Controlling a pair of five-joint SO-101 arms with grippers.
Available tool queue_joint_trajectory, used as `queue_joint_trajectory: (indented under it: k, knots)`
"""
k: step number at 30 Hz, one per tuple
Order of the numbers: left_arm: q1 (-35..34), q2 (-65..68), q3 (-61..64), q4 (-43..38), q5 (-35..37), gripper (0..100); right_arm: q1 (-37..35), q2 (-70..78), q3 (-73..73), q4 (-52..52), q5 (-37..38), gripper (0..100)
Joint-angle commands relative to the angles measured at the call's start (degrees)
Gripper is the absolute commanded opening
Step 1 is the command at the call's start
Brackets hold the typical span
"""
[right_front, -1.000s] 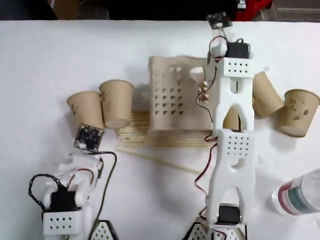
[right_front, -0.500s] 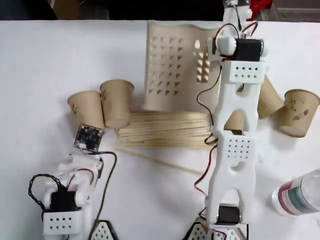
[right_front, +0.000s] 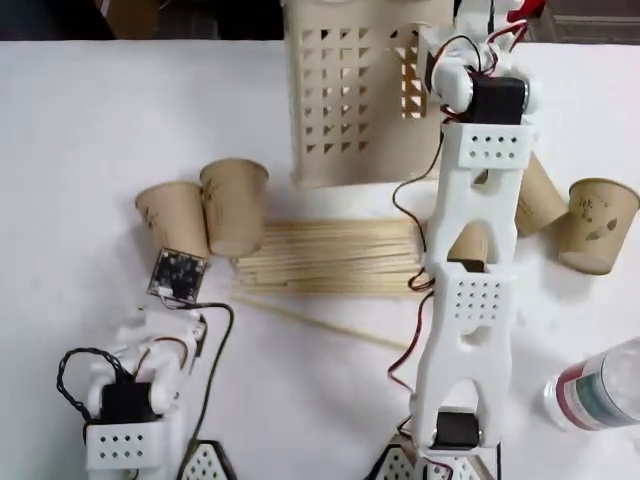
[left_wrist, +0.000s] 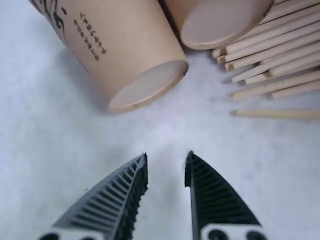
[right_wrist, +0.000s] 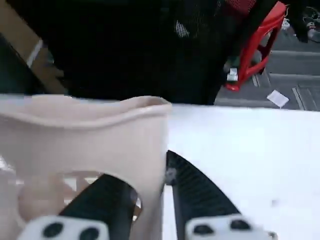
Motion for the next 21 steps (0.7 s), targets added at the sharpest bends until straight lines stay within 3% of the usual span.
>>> queue_joint_trajectory:
  k: [1, 3, 6, 15, 18, 21]
  knots:
    - [0.6, -0.4, 0.0, 0.2, 0.6, 14, -1.2, -7.3, -2.5, 8.8, 3.3, 1.5]
    - [0.6, -0.4, 0.0, 0.2, 0.6, 14, -0.6, -9.3, -1.8, 14.1, 4.0, 1.5]
    - [0.6, -0.4, 0.0, 0.2, 0.6, 14, 3.2, -14.3, 7.3, 13.7, 4.7, 1.5]
    - [0.7, -0.4, 0.0, 0.2, 0.6, 14, 0.6, -47.1, 54.9, 12.0, 9.6, 1.6]
    - [0.7, -0.4, 0.0, 0.2, 0.6, 14, -1.6, -58.3, 65.1, 6.7, 9.0, 1.6]
    - [0.7, -0.4, 0.0, 0.2, 0.6, 14, -2.8, -66.2, 74.8, -5.6, 6.2, 1.6]
